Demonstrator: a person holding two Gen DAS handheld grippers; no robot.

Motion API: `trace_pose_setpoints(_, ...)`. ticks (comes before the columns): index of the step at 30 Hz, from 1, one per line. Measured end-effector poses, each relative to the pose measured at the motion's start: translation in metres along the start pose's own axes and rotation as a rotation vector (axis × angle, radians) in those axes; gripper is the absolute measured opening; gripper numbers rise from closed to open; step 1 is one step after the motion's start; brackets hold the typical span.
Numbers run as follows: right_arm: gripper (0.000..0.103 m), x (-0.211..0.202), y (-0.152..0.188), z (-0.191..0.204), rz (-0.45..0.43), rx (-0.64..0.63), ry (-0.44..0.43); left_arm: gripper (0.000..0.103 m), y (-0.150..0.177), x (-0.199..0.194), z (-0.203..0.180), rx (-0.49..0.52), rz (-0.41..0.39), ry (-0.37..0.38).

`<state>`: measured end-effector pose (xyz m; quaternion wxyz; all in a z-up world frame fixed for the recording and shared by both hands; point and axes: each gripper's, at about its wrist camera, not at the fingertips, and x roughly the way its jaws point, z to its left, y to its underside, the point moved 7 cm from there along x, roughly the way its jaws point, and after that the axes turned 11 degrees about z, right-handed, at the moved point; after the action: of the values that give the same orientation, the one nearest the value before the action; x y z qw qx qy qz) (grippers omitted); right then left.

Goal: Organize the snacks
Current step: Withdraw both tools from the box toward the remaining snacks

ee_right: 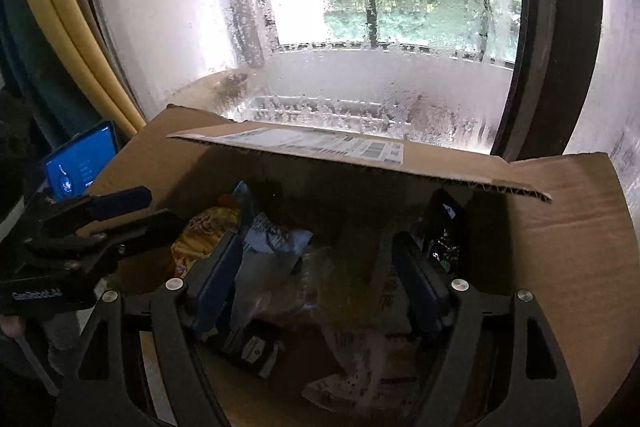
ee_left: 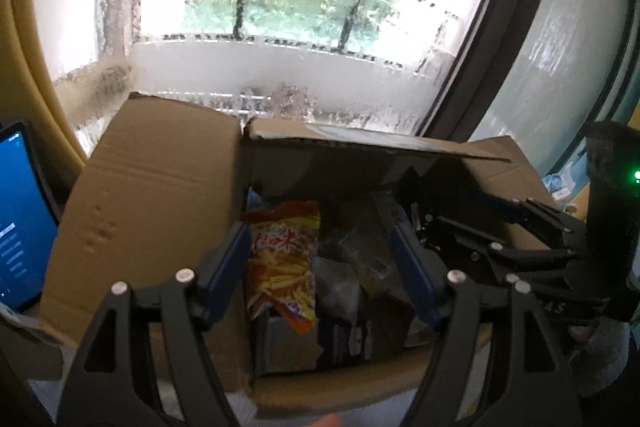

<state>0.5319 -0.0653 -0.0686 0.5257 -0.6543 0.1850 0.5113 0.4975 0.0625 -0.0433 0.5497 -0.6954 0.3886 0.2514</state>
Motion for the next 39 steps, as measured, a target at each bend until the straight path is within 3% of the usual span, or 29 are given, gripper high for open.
trace_pose_setpoints(18, 0.080, -0.060, 0.050, 0.007, -0.042, -0.013, 0.041, 0.074, 0.036, -0.080, -0.024, 0.078, -0.108, -0.017)
trace_pose_setpoints(39, 0.080, -0.104, 0.145, 0.005, -0.043, -0.037, 0.062, 0.074, 0.128, -0.094, -0.087, 0.157, -0.052, 0.013)
